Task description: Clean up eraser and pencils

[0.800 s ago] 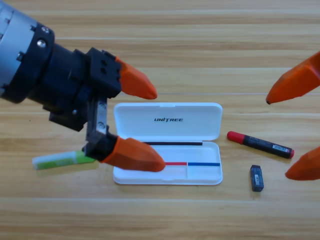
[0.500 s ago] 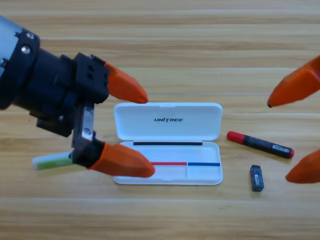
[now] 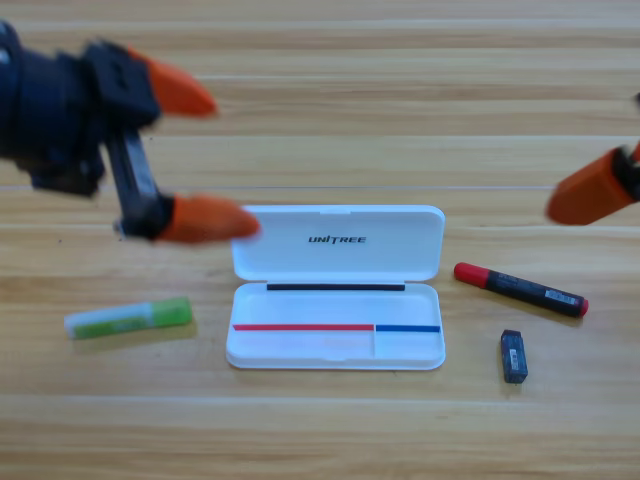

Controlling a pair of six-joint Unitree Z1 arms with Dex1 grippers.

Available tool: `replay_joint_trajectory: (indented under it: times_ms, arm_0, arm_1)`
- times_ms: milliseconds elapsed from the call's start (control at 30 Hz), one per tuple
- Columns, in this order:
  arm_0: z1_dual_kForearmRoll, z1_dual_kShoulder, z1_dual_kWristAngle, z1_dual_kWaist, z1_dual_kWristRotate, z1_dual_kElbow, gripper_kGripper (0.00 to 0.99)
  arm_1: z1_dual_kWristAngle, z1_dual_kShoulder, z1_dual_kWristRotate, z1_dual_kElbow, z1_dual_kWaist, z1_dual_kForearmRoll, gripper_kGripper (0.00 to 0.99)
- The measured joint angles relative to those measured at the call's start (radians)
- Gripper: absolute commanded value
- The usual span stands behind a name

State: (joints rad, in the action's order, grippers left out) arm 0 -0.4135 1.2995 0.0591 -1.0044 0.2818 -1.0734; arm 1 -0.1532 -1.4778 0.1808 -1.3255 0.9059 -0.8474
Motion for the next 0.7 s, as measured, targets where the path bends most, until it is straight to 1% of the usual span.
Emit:
replay_joint_trajectory:
  times_ms: [33, 133, 167, 267, 333, 367, 467, 500, 567, 600, 700]
  arm_0:
    - [0.001, -0.003, 0.043, 0.0, 0.0, -0.001, 0.956]
    - [0.004, -0.013, 0.232, 0.0, 0.009, -0.007, 0.864]
    - [0.004, -0.014, 0.277, 0.001, 0.036, -0.008, 0.85]
    - [0.009, -0.02, 0.366, 0.001, 0.155, -0.005, 0.856]
    - [0.054, -0.033, 0.399, 0.007, 0.194, 0.027, 0.864]
    - [0.077, -0.047, 0.401, 0.009, 0.214, 0.054, 0.874]
    - [0.077, -0.089, 0.404, 0.01, 0.29, 0.105, 0.884]
    - [0.078, -0.096, 0.431, 0.01, 0.32, 0.116, 0.884]
    - [0.08, -0.098, 0.535, 0.012, 0.386, 0.14, 0.884]
    - [0.083, -0.095, 0.562, 0.019, 0.421, 0.15, 0.884]
    - [0.089, -0.084, 0.543, 0.06, 0.521, 0.19, 0.9]
  arm_1:
    - [0.0, -0.018, 0.024, -0.008, 0.0, -0.005, 0.969]
    - [0.0, -0.093, 0.072, -0.021, 0.0, -0.024, 0.971]
    - [-0.002, -0.109, 0.111, -0.021, 0.0, -0.026, 0.971]
    - [-0.002, -0.176, 0.233, -0.022, 0.0, -0.028, 0.979]
    - [-0.002, -0.219, 0.342, -0.023, -0.001, -0.029, 0.98]
    - [-0.002, -0.241, 0.386, -0.024, -0.001, -0.029, 0.98]
    - [0.001, -0.306, 0.49, -0.023, -0.003, -0.029, 0.979]
    - [0.004, -0.335, 0.516, -0.024, -0.003, -0.029, 0.971]
    - [0.005, -0.38, 0.547, -0.024, -0.006, -0.028, 0.94]
    - [0.006, -0.399, 0.547, -0.023, -0.008, -0.025, 0.936]
    - [0.016, -0.465, 0.549, -0.022, -0.015, -0.002, 0.923]
